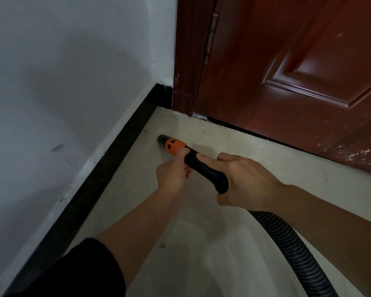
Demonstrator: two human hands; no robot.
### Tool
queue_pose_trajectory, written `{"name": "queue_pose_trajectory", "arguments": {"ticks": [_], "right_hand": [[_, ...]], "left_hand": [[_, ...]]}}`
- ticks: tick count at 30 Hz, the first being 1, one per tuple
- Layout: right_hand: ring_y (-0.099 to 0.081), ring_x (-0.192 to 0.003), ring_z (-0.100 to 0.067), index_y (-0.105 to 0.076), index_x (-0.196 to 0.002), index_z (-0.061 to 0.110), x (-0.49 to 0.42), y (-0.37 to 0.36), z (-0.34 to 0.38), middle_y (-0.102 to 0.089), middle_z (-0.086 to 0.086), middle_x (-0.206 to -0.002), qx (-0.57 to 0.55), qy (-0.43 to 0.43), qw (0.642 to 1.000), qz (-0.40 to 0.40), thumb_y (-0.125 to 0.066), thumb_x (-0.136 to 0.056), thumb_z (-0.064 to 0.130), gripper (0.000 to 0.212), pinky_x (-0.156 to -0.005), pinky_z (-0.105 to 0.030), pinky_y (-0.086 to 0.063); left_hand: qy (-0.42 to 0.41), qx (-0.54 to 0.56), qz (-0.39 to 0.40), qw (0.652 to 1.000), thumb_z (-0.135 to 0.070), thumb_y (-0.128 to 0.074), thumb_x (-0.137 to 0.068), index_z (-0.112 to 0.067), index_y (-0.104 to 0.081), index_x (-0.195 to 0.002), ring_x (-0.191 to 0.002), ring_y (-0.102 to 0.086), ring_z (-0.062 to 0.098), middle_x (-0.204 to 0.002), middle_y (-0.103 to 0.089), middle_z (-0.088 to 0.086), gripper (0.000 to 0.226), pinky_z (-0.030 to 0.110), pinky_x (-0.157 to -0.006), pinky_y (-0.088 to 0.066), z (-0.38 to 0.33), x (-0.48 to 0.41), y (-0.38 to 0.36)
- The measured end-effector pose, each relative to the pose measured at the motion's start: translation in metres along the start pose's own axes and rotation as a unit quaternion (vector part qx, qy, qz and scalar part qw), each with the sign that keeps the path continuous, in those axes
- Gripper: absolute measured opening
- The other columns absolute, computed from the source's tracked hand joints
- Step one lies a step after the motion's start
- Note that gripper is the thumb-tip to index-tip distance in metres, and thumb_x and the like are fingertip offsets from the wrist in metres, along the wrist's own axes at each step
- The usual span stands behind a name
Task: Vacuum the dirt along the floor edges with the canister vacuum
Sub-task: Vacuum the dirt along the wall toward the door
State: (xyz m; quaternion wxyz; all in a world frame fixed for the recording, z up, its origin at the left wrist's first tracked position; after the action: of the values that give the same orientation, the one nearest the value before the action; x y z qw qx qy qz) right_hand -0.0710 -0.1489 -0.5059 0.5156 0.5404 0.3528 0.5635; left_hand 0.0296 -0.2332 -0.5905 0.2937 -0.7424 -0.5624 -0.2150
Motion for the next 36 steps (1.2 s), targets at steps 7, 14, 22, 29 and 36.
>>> {"name": "queue_pose_trajectory", "arguments": {"ticks": [7, 14, 22, 29, 36], "right_hand": [[-0.045, -0.077, -0.013, -0.006, -0.152, 0.042, -0.022, -0.003, 0.004, -0.043, 0.007, -0.095, -0.006, -0.025, 1.000, -0.015, -0.075, -0.071, 0.035, 0.106, -0.056, -0.024, -0.033], [-0.045, -0.084, -0.016, -0.004, -0.152, 0.039, -0.048, -0.009, 0.013, -0.042, 0.004, -0.099, -0.015, -0.043, 0.998, -0.032, -0.074, -0.075, 0.031, 0.104, -0.062, -0.028, -0.035], [-0.044, -0.088, -0.017, -0.002, -0.152, 0.038, -0.047, -0.011, 0.008, -0.040, 0.004, -0.100, -0.026, -0.065, 0.996, -0.052, -0.071, -0.077, 0.031, 0.102, -0.064, -0.029, -0.036], [-0.043, -0.076, -0.014, -0.006, -0.151, 0.043, 0.011, -0.012, -0.026, -0.037, 0.009, -0.087, -0.025, -0.104, 0.993, -0.057, -0.071, -0.071, 0.028, 0.104, -0.050, -0.019, -0.024], [-0.041, -0.070, -0.013, -0.012, -0.151, 0.044, 0.046, -0.005, -0.054, -0.037, 0.010, -0.081, -0.022, -0.138, 0.989, -0.058, -0.073, -0.069, 0.025, 0.104, -0.052, -0.022, -0.027]], "left_hand": [[-0.009, 0.022, -0.028, 0.999, -0.025, -0.069, -0.086, -0.004, -0.066, -0.074, -0.056, -0.053, 0.017, -0.077, -0.065, 0.014, 0.024, 0.028, -0.058, -0.045, -0.018, -0.010, -0.002], [-0.025, 0.025, -0.025, 0.999, -0.023, -0.070, -0.087, -0.006, -0.066, -0.075, -0.051, -0.057, 0.010, -0.070, -0.064, 0.006, 0.020, 0.022, -0.052, -0.045, -0.035, -0.034, 0.003], [-0.018, 0.002, -0.020, 1.000, -0.027, -0.072, -0.086, -0.008, -0.069, -0.080, -0.053, -0.061, 0.009, -0.077, -0.071, 0.007, 0.021, 0.021, -0.050, -0.045, -0.033, -0.044, -0.005], [0.002, -0.020, 0.034, 0.999, -0.027, -0.072, -0.085, -0.006, -0.069, -0.074, -0.052, -0.057, 0.013, -0.065, -0.065, 0.006, 0.024, 0.023, -0.051, -0.044, 0.003, -0.015, -0.047], [0.034, -0.032, 0.063, 0.997, -0.029, -0.073, -0.083, -0.005, -0.067, -0.072, -0.055, -0.059, 0.014, -0.067, -0.066, 0.007, 0.027, 0.023, -0.055, -0.046, 0.025, 0.000, -0.086]]}}
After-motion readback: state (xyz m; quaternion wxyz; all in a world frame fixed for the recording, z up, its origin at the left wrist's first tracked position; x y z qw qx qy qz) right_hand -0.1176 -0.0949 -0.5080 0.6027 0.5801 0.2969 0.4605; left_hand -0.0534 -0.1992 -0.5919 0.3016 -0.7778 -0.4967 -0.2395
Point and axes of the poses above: each hand's wrist, its own x-axis away from the middle knuckle, its own y-axis out of the back of the hand, z = x × y, the point moved 5 cm from there along -x, towards the middle knuckle
